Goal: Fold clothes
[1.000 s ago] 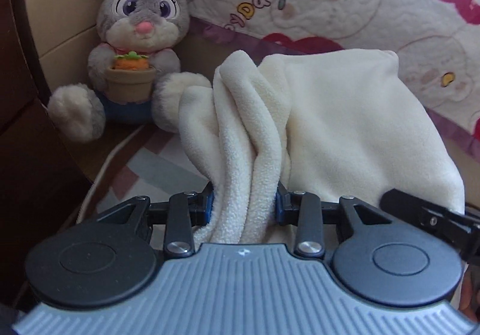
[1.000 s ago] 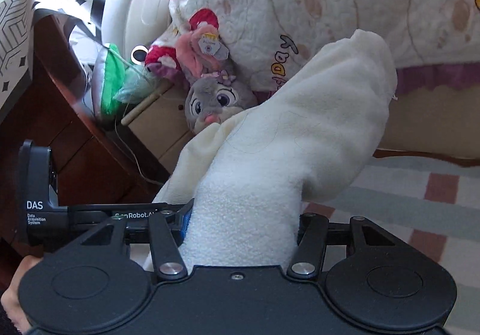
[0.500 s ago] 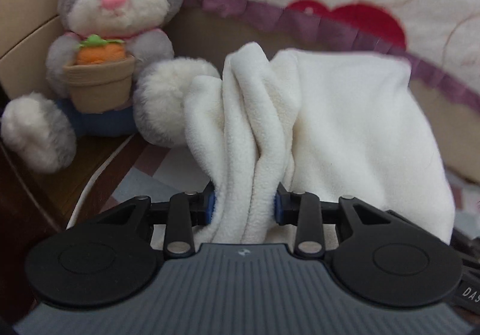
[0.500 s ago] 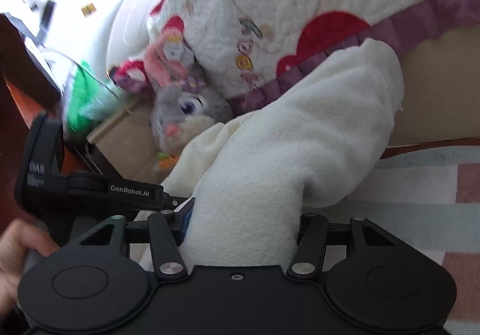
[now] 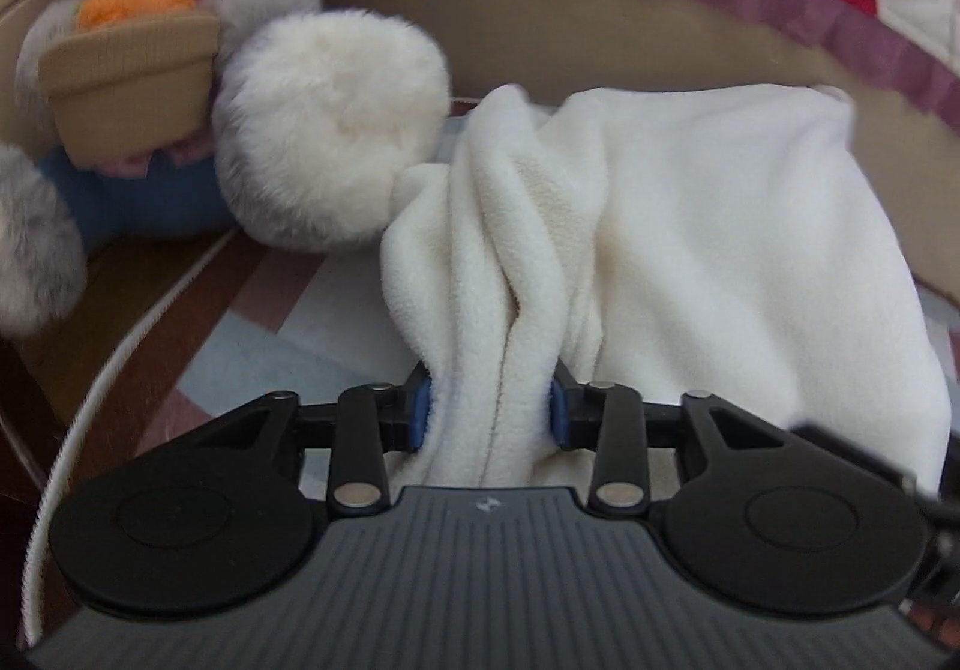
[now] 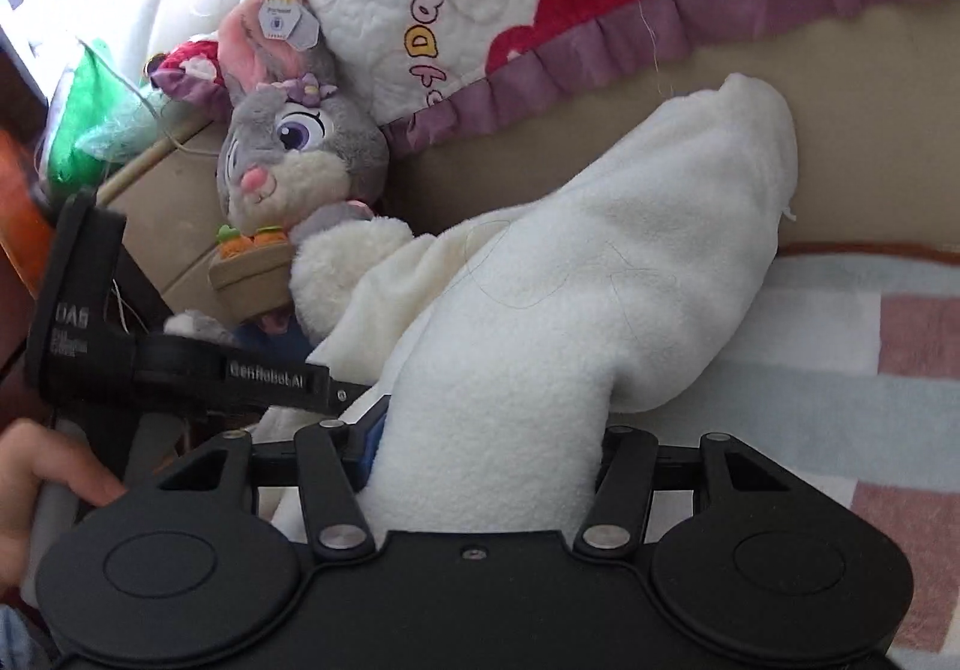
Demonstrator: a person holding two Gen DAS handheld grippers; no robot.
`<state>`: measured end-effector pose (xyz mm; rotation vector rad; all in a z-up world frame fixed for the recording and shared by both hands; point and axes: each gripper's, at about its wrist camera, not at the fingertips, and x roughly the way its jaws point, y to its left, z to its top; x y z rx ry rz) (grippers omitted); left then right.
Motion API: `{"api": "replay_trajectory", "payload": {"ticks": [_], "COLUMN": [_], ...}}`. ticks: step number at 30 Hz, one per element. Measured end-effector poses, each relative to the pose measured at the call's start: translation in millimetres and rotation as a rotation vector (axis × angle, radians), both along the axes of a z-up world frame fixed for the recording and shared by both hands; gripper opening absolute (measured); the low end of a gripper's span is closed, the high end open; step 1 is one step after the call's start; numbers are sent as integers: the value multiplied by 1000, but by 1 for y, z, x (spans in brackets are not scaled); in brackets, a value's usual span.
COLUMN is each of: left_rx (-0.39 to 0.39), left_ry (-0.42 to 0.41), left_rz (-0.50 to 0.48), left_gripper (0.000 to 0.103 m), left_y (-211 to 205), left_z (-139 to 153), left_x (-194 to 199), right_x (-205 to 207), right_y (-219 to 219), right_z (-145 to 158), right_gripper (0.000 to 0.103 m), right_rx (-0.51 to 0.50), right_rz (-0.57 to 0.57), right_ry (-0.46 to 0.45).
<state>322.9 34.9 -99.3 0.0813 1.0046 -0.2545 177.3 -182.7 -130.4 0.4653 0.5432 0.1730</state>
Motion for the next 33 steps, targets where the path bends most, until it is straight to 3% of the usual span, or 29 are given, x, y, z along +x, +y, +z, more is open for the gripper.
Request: {"api": "replay_trajectory", "payload": {"ticks": [1,3,4,6,9,10,12,14,18,21,22,24,28,29,31,33], "left_rx": [23,41,48,49,63,60,64,97,197,228,259,330,474,470,379,307], "left_ry": [24,34,35,-10,-78,-86,-70,-38,-53,-84,-100,-136,-199,-177,-110,-119], "left_rz": [58,77,77,40,-24,-46,-71,-63,35,113,120,121,114,132,169,167], "left_gripper": [53,53,53,58,70,72,78,79,76,76,74,73,72,67,56,55], "left_y": [2,5,7,7,4,2,0,-5,-8,-8,-11,-18,-32,-32,-29,-31], "left_z": [-3,0,3,15,26,26,16,0,-27,-25,-24,-22,-20,-18,-3,19], "left_x": [4,-2,-5,-21,-47,-53,-63,-65,-56,-50,-50,-53,-61,-62,-66,-79], "right_x": [2,3,-1,-6,-18,-24,-33,-41,-49,-31,-30,-29,-27,-26,-22,-21], "right_y": [2,-5,-14,-38,-65,-69,-67,-59,-37,-20,-15,-10,-17,-15,-8,-4], "right_z": [-3,-22,-27,-29,-43,-47,-47,-42,-34,-43,-43,-35,-25,-27,-34,-30], "right_gripper": [66,81,84,89,89,89,89,89,94,96,92,71,64,64,64,63], "right_rx": [-18,-20,16,154,446,500,508,471,359,284,236,188,302,283,170,71], "right_rz": [-3,-40,-81,-134,-126,-116,-101,-80,-33,57,79,106,167,189,230,286], "right_ry": [17,100,115,190,301,322,337,341,331,353,332,311,369,400,473,522]}}
